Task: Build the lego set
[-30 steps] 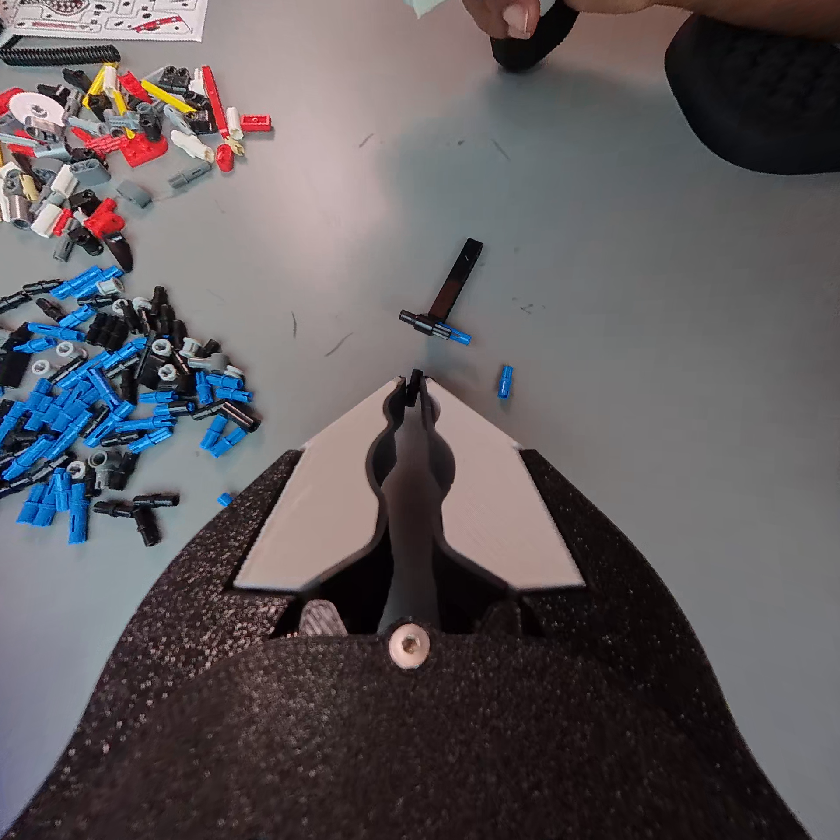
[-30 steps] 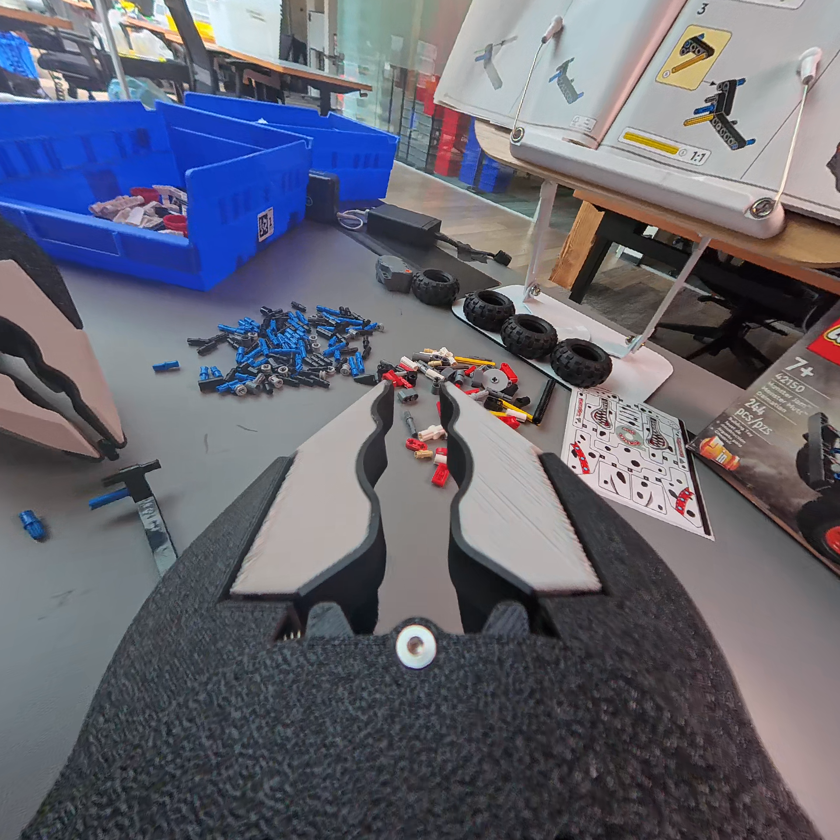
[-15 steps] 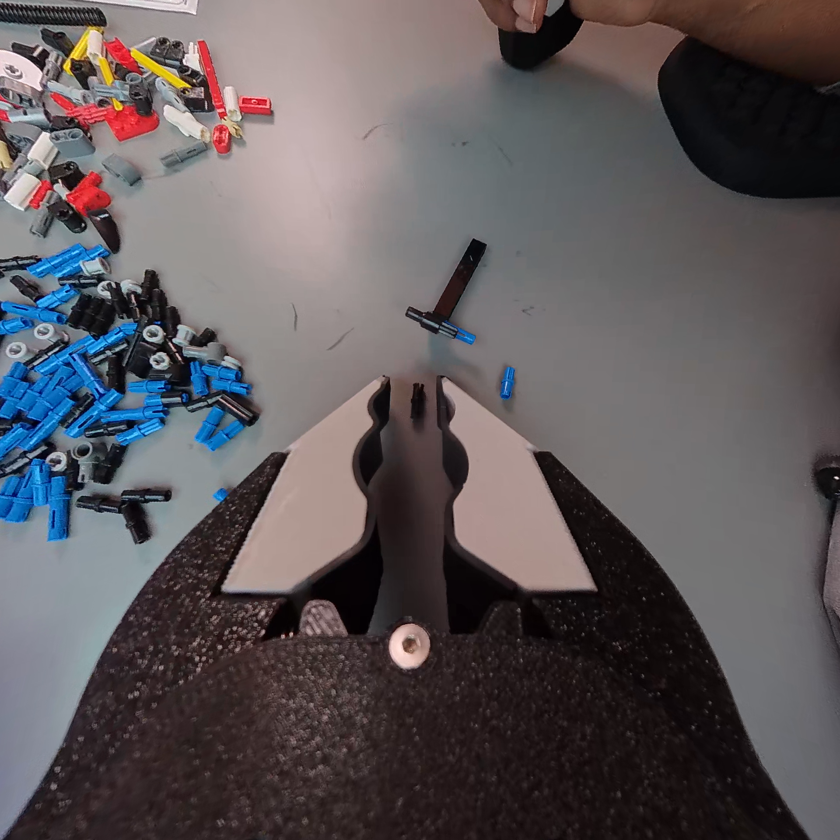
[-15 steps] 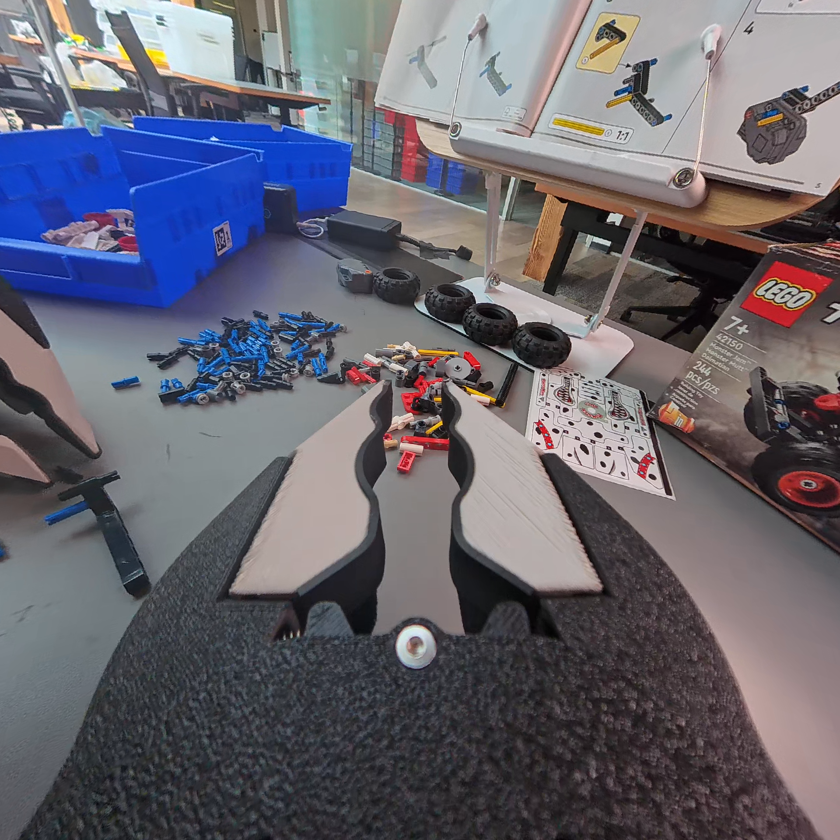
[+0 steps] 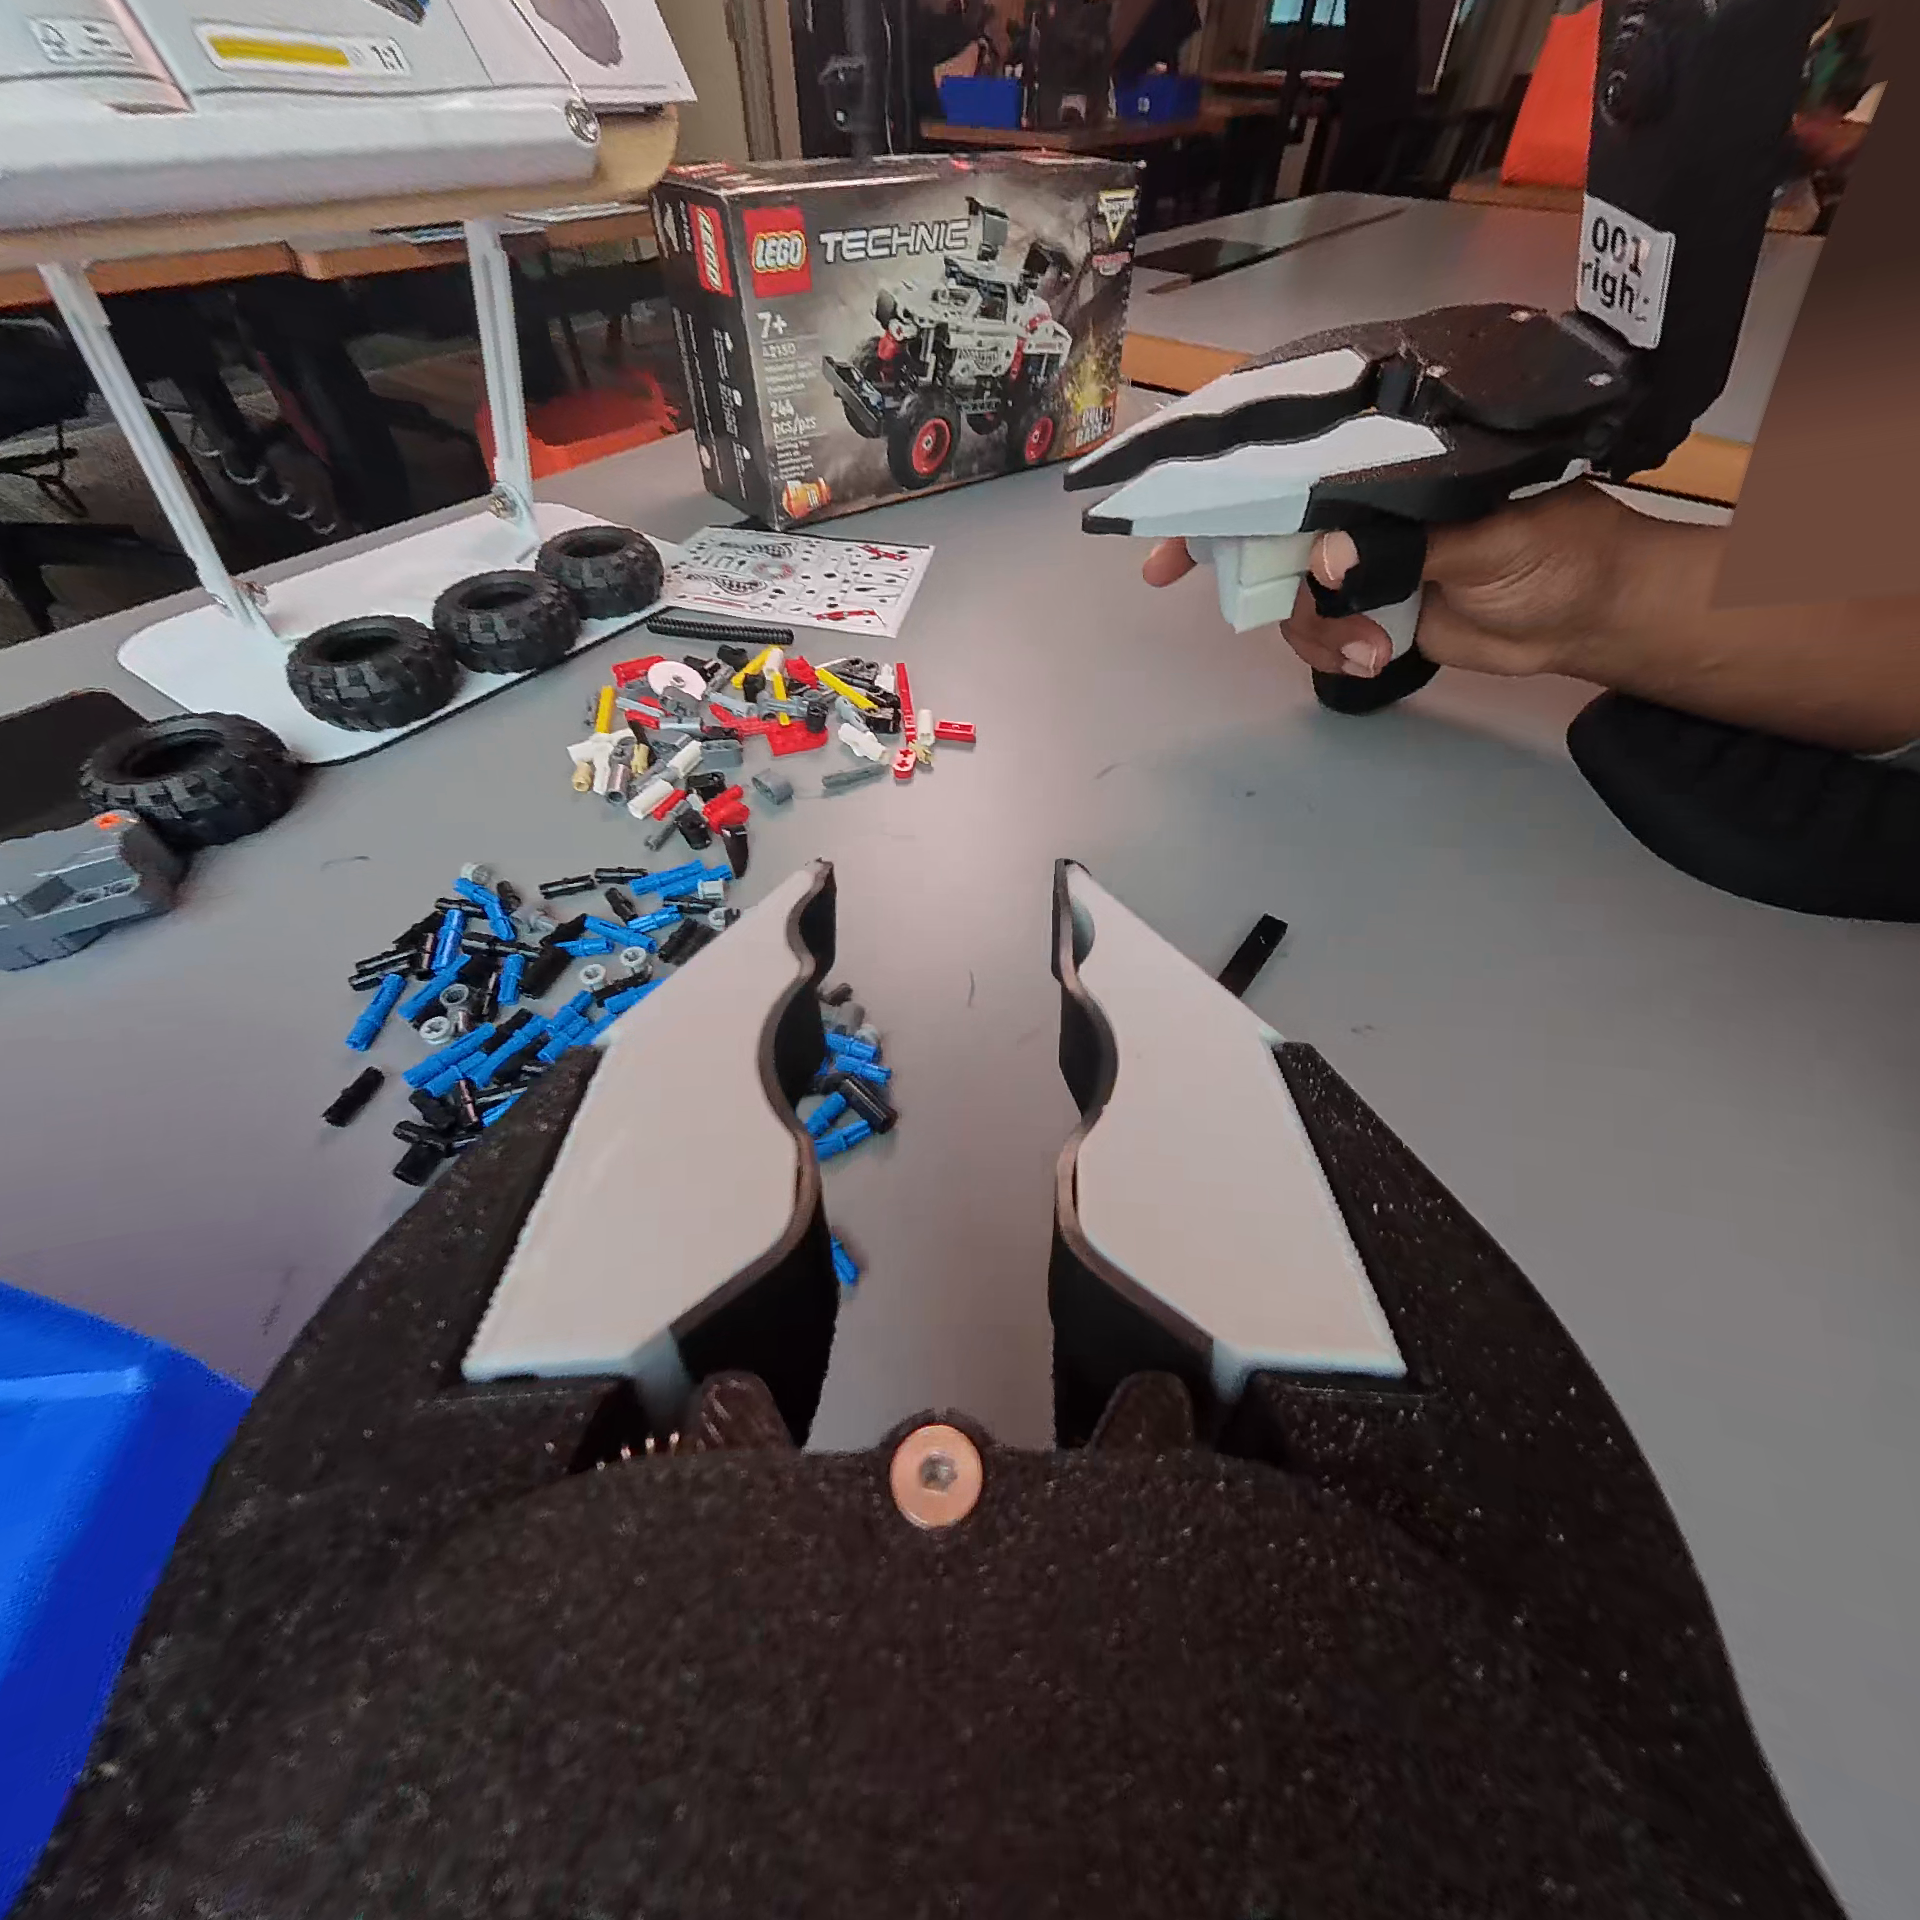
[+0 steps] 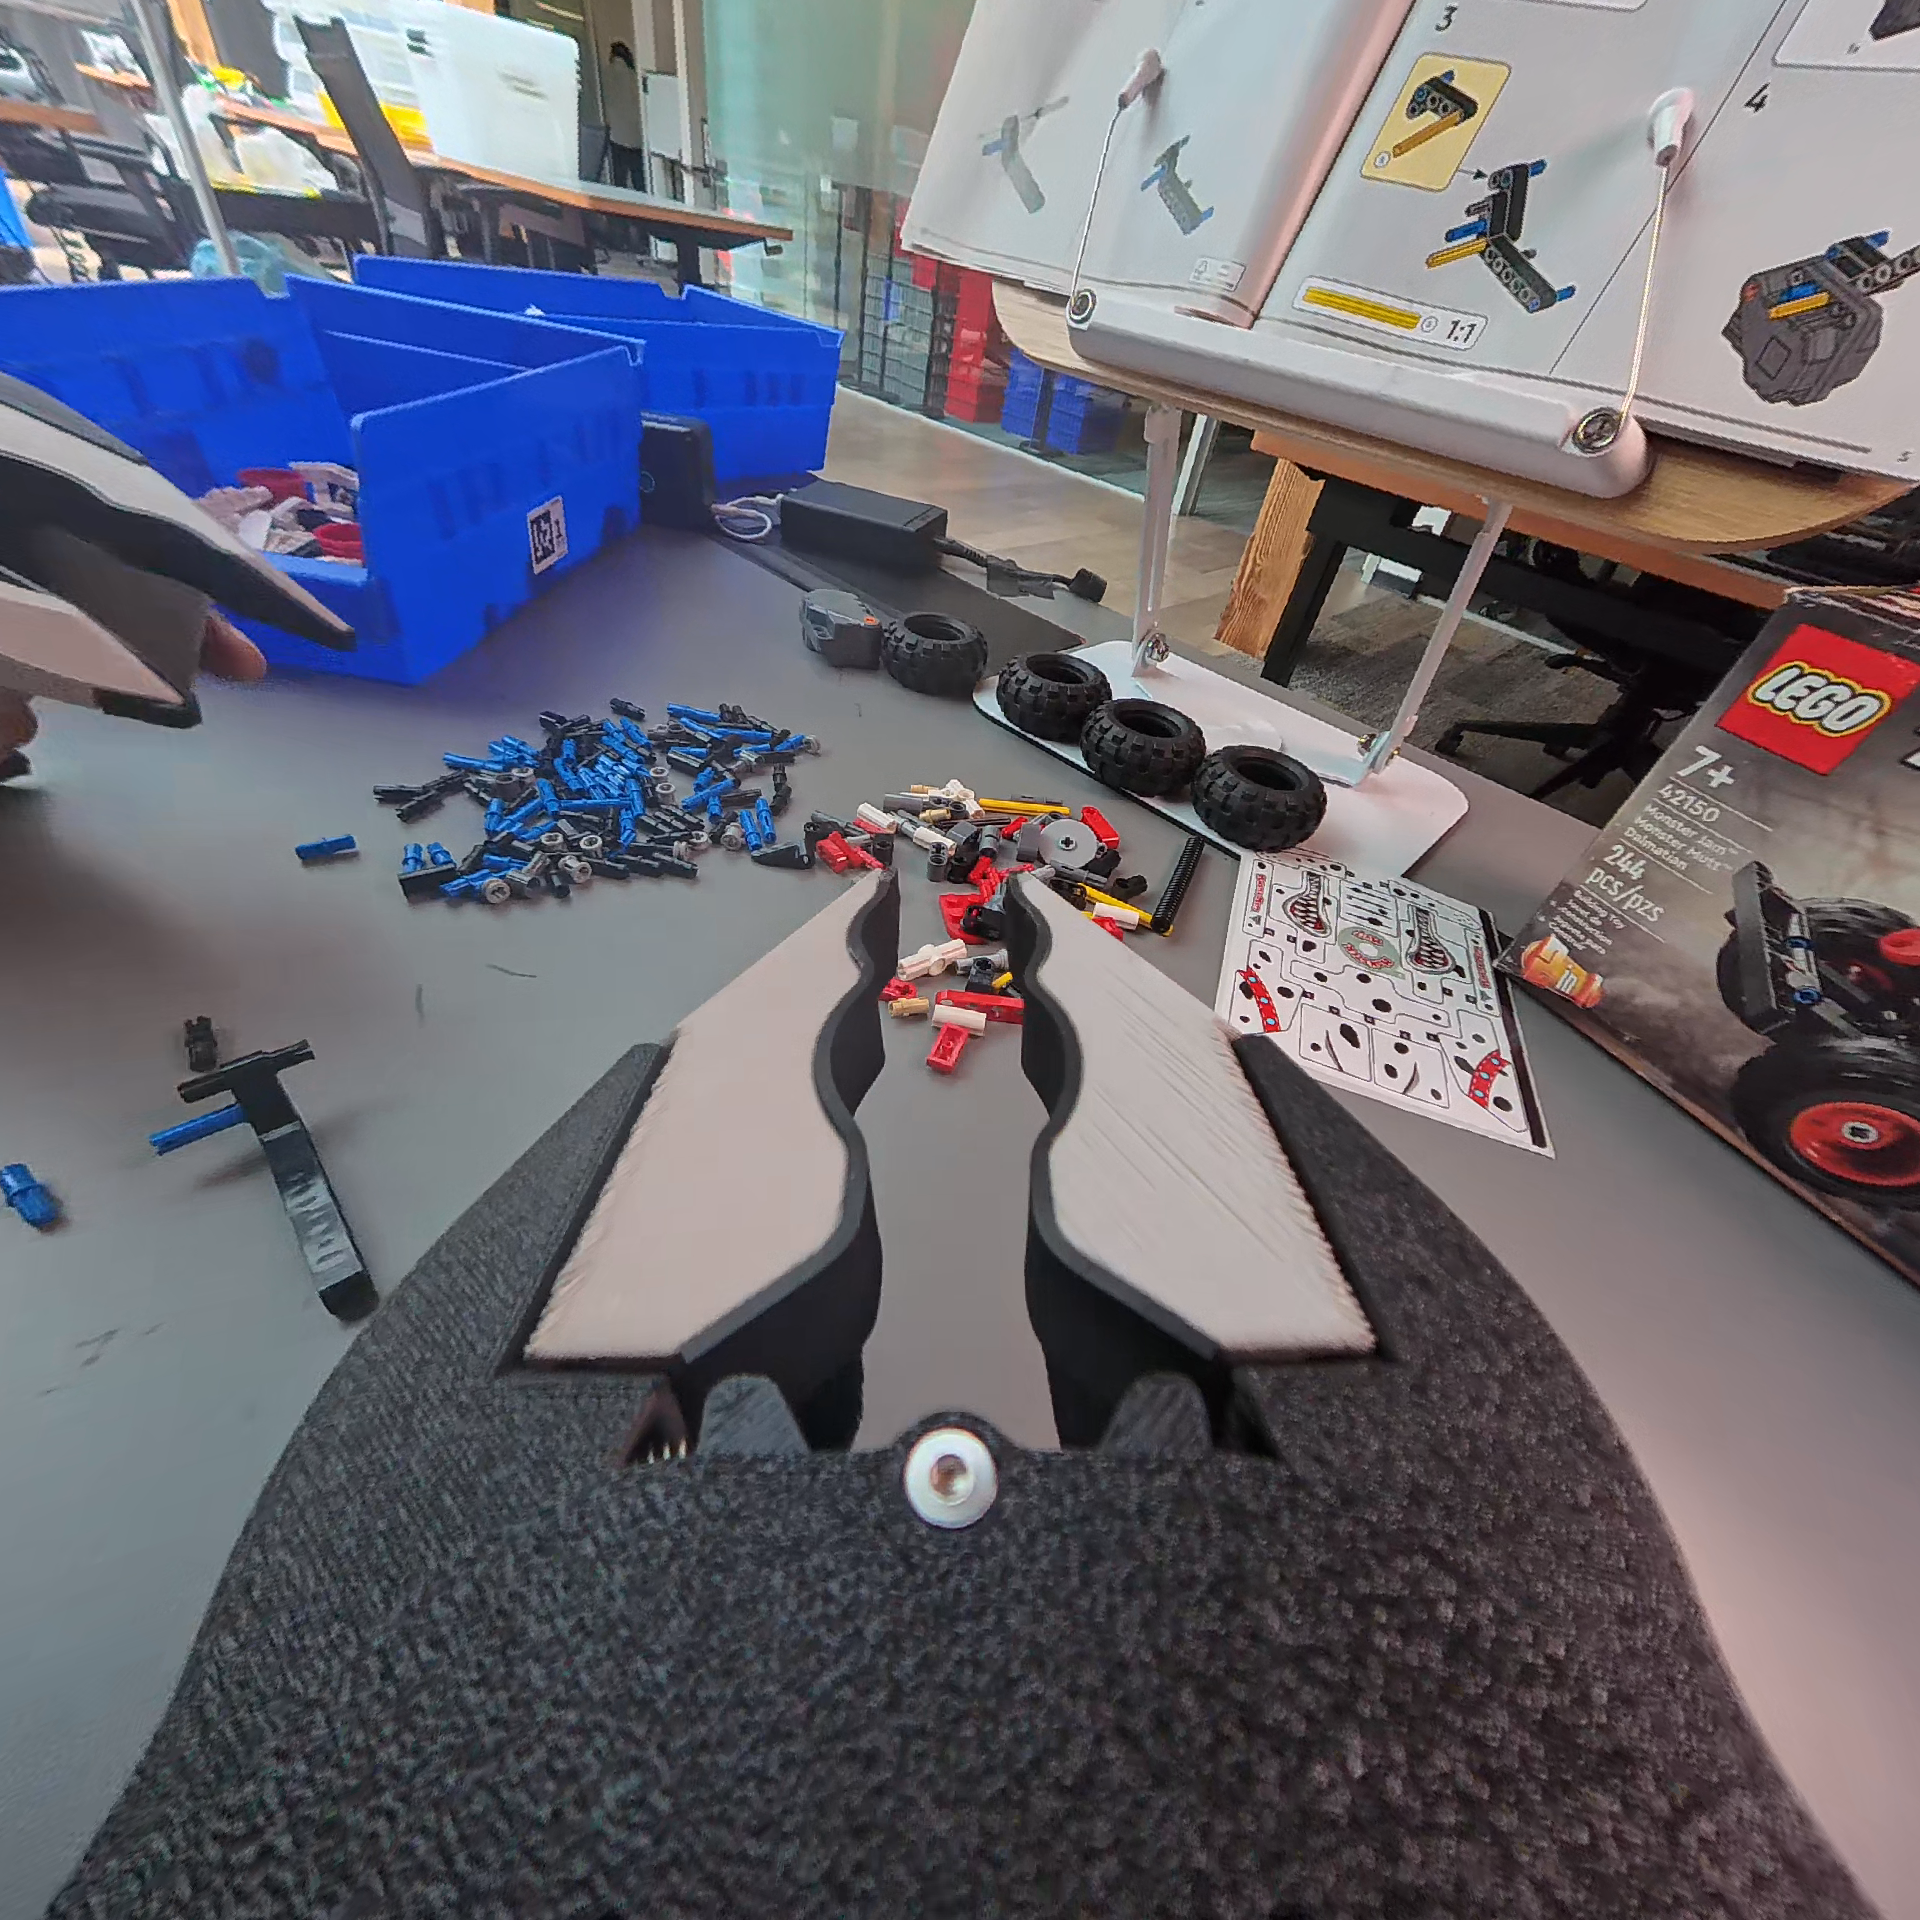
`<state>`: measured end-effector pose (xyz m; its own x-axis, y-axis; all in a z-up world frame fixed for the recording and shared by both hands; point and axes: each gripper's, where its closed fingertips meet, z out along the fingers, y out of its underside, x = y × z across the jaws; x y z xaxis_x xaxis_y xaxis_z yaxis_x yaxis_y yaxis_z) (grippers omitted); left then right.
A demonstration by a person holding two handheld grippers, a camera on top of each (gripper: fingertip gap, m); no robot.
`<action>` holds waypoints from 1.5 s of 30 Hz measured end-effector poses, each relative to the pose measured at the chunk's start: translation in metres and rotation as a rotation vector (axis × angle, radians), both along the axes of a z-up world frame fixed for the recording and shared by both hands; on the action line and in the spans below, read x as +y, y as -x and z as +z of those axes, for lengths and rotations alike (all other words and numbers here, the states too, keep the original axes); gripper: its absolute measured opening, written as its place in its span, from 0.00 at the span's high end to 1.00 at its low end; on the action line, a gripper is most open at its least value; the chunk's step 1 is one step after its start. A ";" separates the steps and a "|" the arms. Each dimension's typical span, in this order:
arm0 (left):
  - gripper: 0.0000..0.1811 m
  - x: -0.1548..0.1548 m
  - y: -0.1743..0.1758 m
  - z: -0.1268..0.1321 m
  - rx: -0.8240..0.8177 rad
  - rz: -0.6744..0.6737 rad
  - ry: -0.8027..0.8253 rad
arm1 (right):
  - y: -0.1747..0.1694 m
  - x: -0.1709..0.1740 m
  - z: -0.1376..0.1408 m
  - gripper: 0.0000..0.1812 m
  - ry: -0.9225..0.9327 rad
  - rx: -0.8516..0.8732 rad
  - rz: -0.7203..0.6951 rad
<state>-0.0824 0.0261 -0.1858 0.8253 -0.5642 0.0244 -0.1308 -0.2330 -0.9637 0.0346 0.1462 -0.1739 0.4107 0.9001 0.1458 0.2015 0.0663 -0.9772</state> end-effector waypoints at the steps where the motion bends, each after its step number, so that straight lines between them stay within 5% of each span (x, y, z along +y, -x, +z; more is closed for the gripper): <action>1: 0.77 0.002 0.003 0.003 -0.004 0.015 -0.019 | 0.000 0.000 0.001 0.89 -0.001 0.002 -0.002; 9: 0.75 0.010 0.018 0.005 -0.048 0.091 -0.032 | -0.006 0.013 0.012 0.90 -0.049 0.011 -0.105; 17: 0.76 0.012 0.019 0.003 -0.032 0.118 -0.035 | 0.027 0.180 0.103 1.00 -0.200 0.028 -0.413; 23: 0.77 0.008 0.022 0.006 -0.038 0.129 -0.048 | 0.045 0.248 0.084 1.00 -0.058 -0.067 -0.531; 36: 0.77 0.005 0.016 0.004 -0.012 0.107 -0.047 | 0.048 0.268 0.082 1.00 -0.020 -0.061 -0.566; 40: 0.77 0.005 0.016 0.004 -0.015 0.102 -0.047 | 0.043 0.241 0.084 0.97 -0.022 0.019 -0.503; 45: 0.76 0.004 0.016 0.005 -0.019 0.097 -0.049 | 0.031 0.162 0.086 0.96 -0.051 0.120 -0.317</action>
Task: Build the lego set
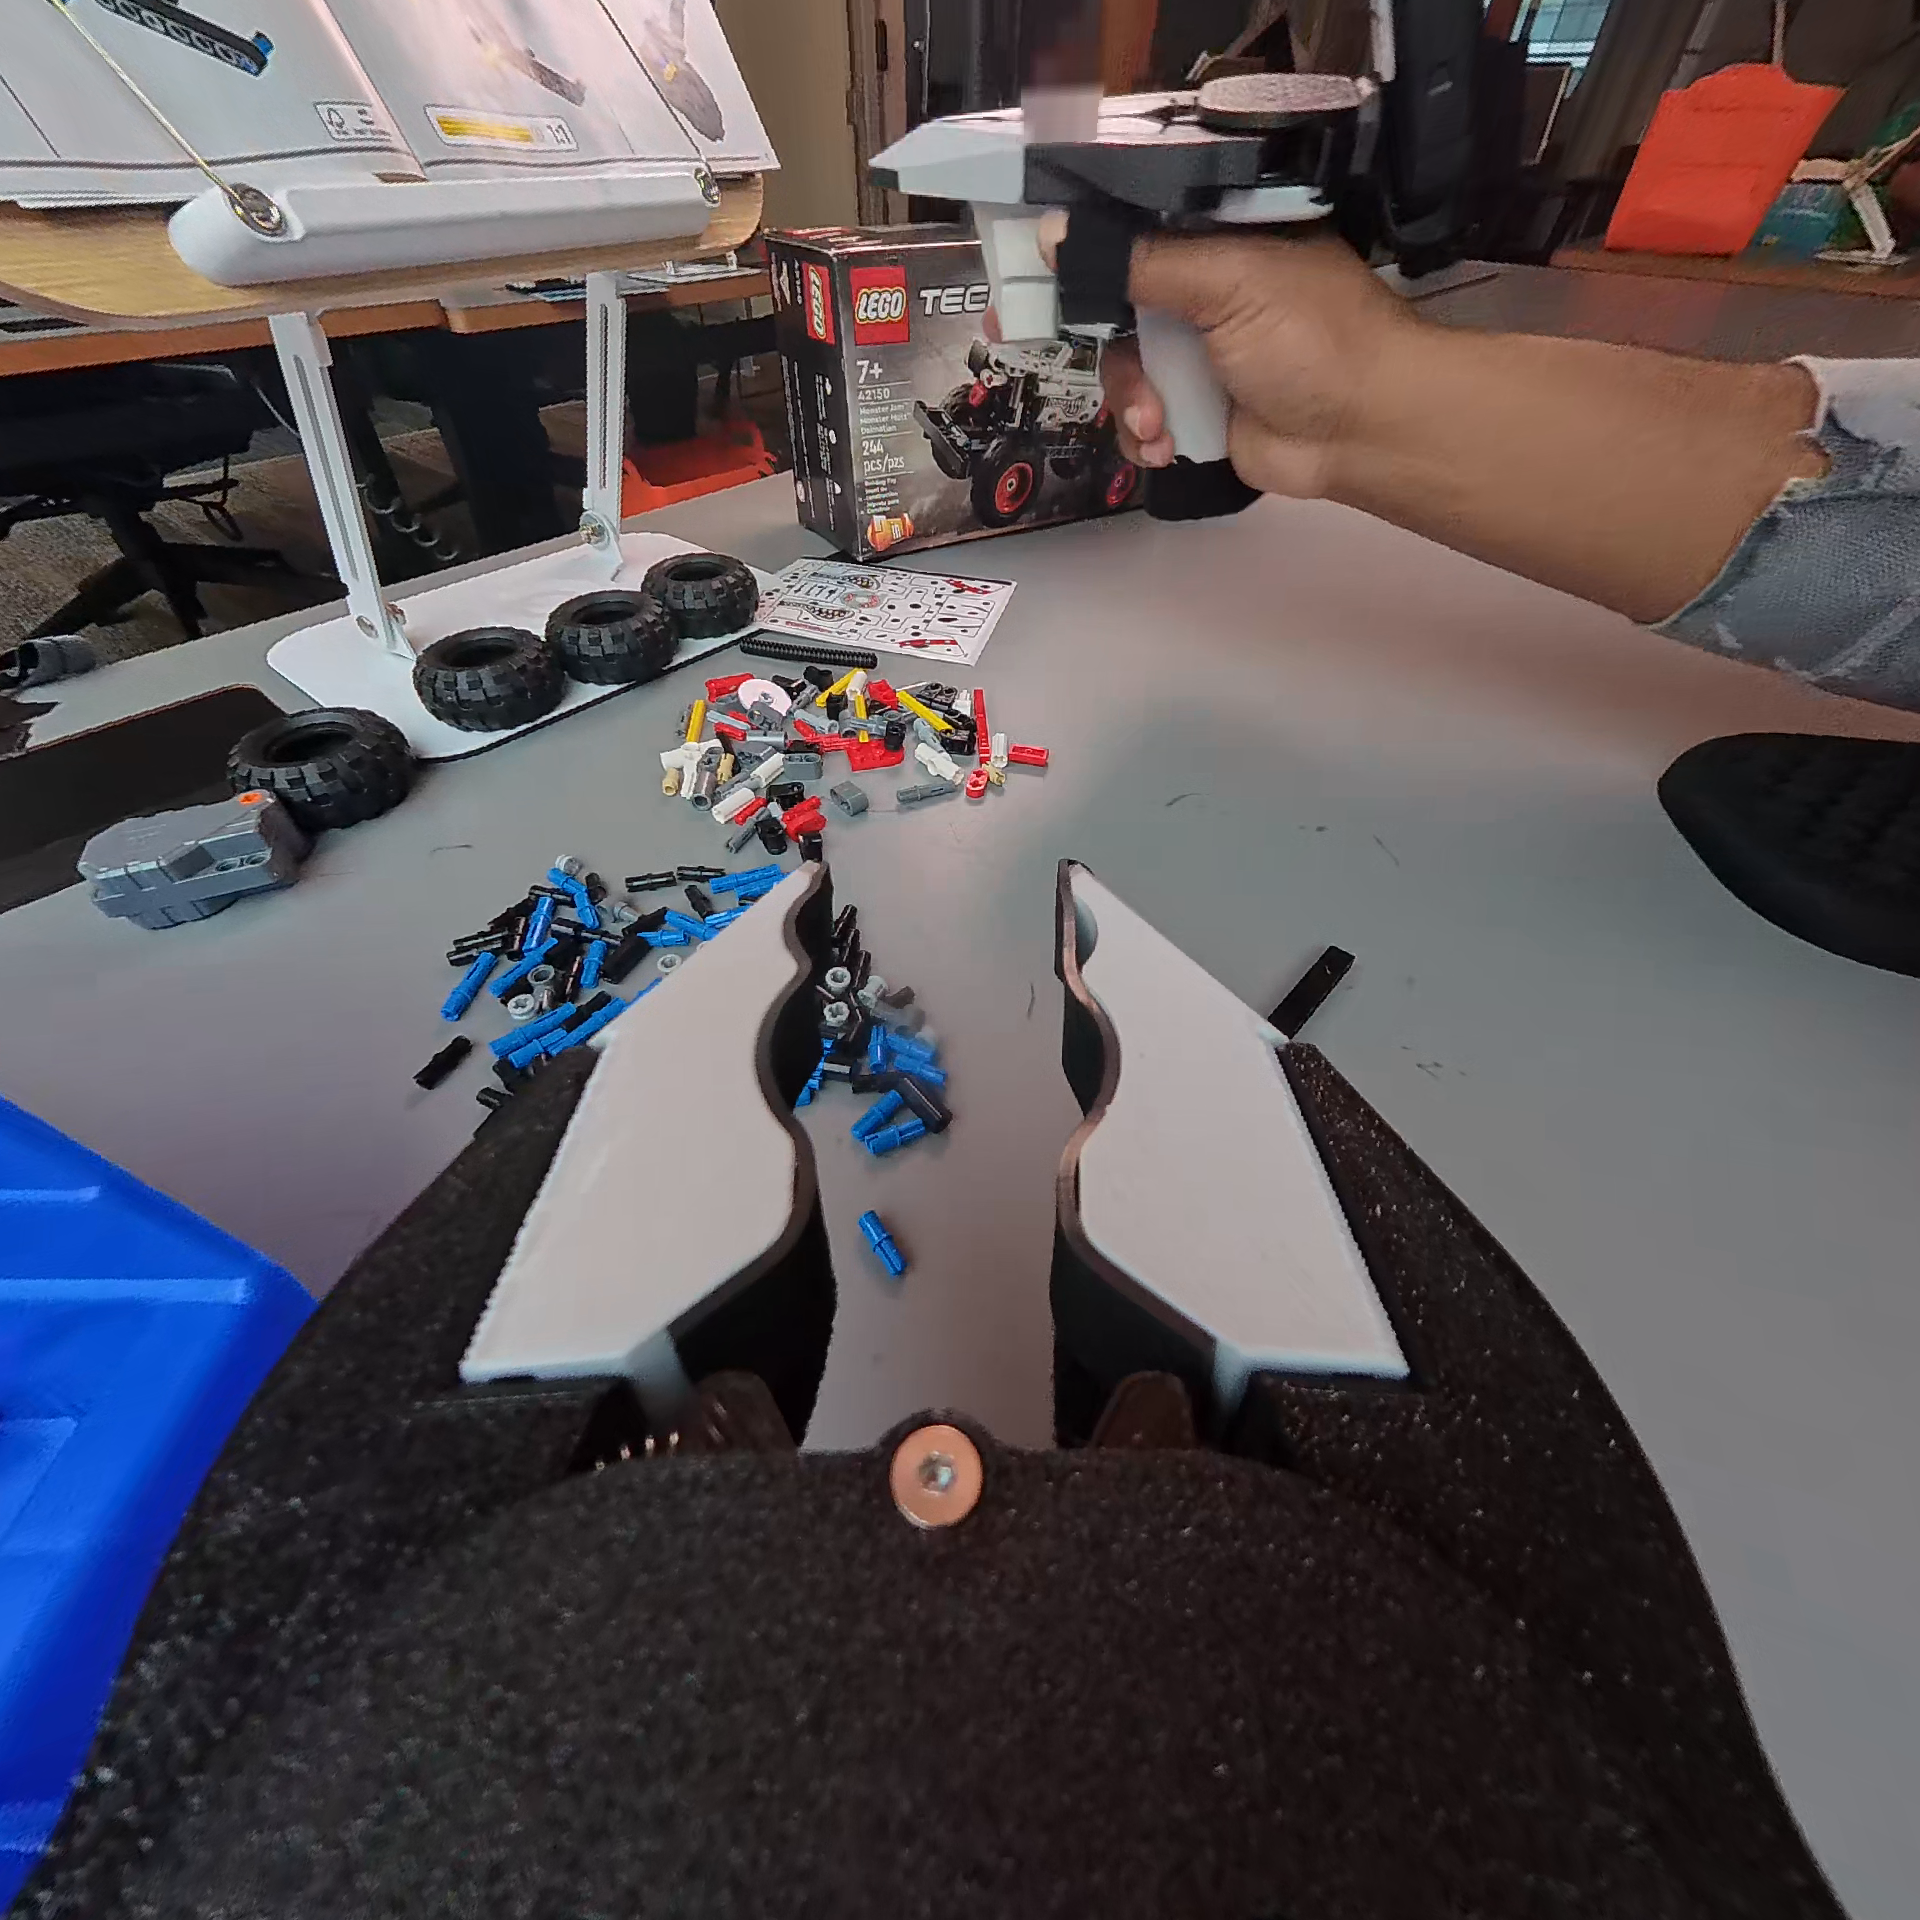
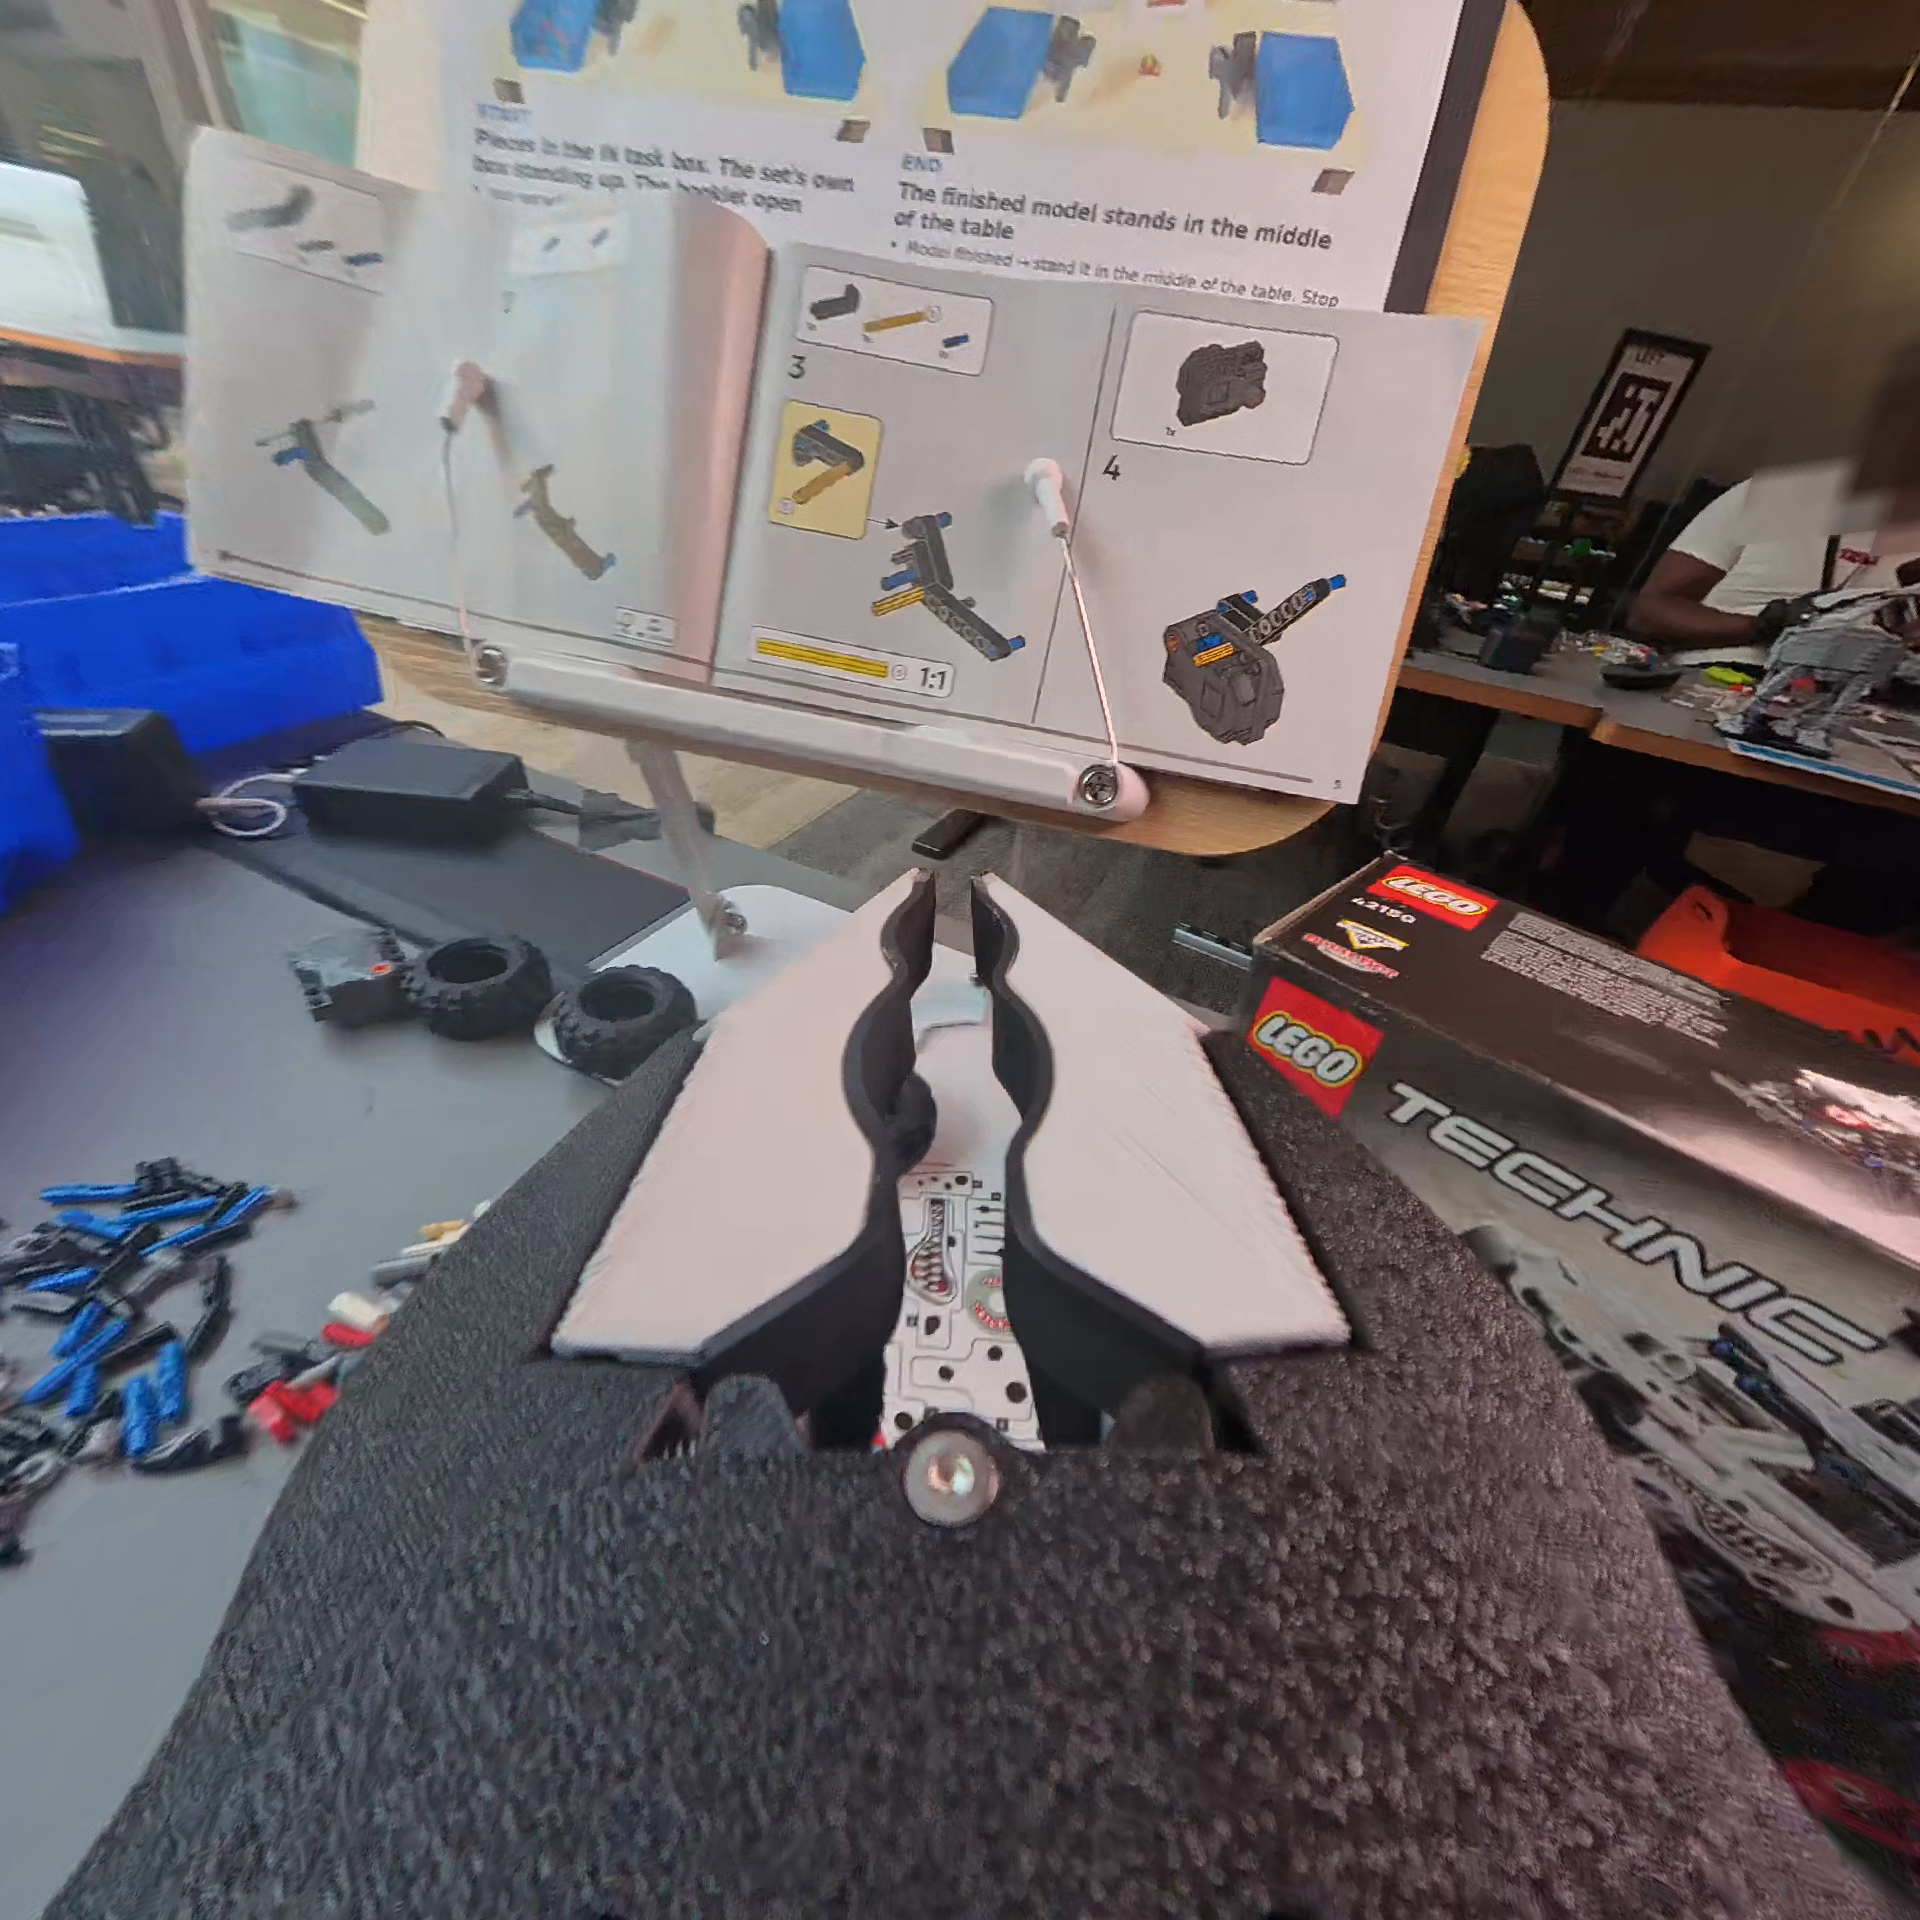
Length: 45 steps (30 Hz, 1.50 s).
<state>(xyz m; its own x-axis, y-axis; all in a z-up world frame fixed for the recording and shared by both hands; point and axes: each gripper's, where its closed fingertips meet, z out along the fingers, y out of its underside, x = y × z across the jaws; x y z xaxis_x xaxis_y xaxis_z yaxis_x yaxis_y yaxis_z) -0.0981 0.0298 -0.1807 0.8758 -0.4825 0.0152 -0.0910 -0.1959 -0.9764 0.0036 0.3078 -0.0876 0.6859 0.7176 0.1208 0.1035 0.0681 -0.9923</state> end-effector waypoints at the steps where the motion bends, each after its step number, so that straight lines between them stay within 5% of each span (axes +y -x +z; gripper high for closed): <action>1: 0.76 0.000 0.000 0.000 0.000 -0.001 0.001 | -0.003 -0.020 -0.003 0.96 0.002 0.004 0.044; 8: 0.77 0.001 -0.001 -0.002 0.006 -0.004 0.007 | -0.030 -0.153 -0.052 0.95 0.128 0.012 0.242; 13: 0.77 0.004 0.000 -0.004 0.009 0.008 0.018 | -0.039 -0.174 -0.062 0.93 0.023 -0.048 0.230; 16: 0.77 0.004 0.000 -0.004 0.011 0.011 0.017 | -0.037 -0.147 -0.017 0.96 -0.100 -0.084 0.179; 23: 0.77 0.002 0.000 -0.002 0.018 0.011 0.003 | -0.031 -0.017 0.178 1.00 -0.328 0.004 -0.145; 28: 0.77 0.000 -0.002 -0.004 0.028 0.001 0.008 | -0.021 0.081 0.265 1.00 -0.350 -0.105 -0.396; 32: 0.77 -0.001 -0.005 -0.005 0.047 -0.009 0.009 | -0.020 0.144 0.293 1.00 -0.375 -0.249 -0.562; 37: 0.77 -0.001 -0.004 -0.006 0.039 -0.012 0.018 | -0.031 0.180 0.300 1.00 -0.336 -0.416 -0.699; 45: 0.77 -0.001 -0.005 -0.008 0.036 -0.019 0.031 | -0.066 0.179 0.273 1.00 -0.259 -0.556 -0.765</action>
